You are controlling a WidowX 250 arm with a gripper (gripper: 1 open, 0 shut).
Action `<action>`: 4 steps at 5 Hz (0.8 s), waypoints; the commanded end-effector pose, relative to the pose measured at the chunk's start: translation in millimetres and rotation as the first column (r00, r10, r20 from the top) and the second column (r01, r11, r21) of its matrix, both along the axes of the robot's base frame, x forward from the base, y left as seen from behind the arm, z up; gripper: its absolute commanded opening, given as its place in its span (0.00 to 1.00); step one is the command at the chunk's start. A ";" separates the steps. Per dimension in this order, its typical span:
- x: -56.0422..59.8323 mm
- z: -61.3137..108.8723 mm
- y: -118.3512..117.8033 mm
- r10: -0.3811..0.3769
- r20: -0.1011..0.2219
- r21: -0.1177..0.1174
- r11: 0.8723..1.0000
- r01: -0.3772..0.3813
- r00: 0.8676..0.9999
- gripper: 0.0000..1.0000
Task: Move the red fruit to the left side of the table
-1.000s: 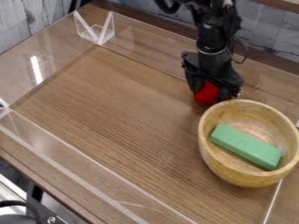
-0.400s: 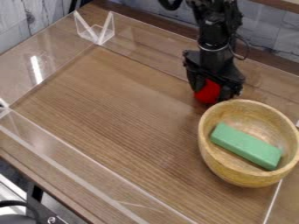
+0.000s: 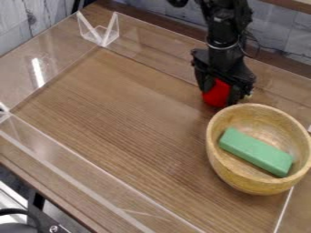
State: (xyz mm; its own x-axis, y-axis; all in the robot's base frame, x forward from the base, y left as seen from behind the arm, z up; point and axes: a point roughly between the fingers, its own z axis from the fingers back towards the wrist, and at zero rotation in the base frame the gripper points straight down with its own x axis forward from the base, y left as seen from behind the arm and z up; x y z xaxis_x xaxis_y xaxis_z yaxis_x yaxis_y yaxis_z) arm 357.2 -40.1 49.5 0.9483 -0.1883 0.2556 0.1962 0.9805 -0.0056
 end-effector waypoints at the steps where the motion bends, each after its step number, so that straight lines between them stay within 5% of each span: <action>1: 11.7 16.9 3.6 -0.005 0.058 0.001 1.000 0.005 0.998 1.00; 4: 13.9 3.8 2.8 -0.025 0.034 0.011 1.000 0.025 0.999 1.00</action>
State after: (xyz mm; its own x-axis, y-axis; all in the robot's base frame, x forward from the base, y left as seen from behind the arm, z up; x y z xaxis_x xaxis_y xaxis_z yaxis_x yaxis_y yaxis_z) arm 362.7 -37.9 41.5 0.9472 -0.2086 0.2434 0.2144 0.9767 0.0026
